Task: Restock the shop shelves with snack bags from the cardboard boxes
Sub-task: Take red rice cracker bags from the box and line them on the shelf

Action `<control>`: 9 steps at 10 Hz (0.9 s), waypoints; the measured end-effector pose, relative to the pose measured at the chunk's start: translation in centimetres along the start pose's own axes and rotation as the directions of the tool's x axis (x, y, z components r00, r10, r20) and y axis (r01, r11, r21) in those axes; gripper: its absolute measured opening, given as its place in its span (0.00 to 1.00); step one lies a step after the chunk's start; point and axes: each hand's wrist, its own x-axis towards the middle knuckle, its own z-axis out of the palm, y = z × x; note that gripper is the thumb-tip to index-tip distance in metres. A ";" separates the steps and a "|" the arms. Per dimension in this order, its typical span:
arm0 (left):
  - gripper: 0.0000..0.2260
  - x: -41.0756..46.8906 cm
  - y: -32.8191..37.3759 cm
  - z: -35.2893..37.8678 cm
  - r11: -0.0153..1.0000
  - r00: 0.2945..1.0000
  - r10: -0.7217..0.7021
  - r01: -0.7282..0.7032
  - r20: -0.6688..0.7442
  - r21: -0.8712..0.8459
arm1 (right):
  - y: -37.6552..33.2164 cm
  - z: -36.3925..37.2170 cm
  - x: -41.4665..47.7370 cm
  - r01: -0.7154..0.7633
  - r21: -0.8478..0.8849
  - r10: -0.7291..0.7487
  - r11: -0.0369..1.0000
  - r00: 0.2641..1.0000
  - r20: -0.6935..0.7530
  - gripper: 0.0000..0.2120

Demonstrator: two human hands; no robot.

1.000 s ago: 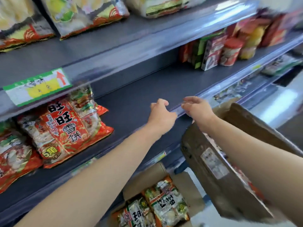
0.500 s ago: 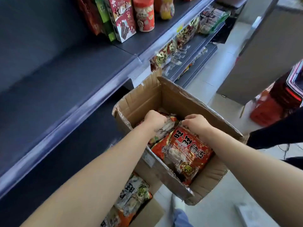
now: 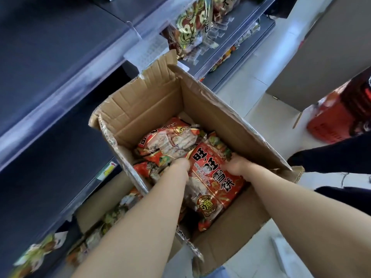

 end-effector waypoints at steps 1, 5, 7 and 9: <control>0.16 1.5 -0.9 0.3 0.998 0.999 -0.033 0.031 -0.024 -0.063 | 0.6 0.3 1.2 -0.021 -0.037 0.023 0.999 0.999 0.038 0.43; 0.04 -0.4 -0.8 0.1 0.944 0.992 -0.105 0.077 -0.071 -0.321 | 0.3 -2.3 0.0 -0.079 0.369 0.004 0.926 0.980 0.201 0.22; 0.08 -9.0 2.0 -2.2 0.982 0.989 0.050 -0.074 -0.141 -0.176 | -1.1 -4.7 -5.0 -0.017 0.366 -0.036 0.930 0.990 0.137 0.22; 0.08 -15.9 4.0 -5.9 0.934 0.941 0.319 -0.332 -0.114 -0.131 | -2.3 -6.4 -11.0 0.029 0.288 -0.039 0.957 0.999 0.027 0.29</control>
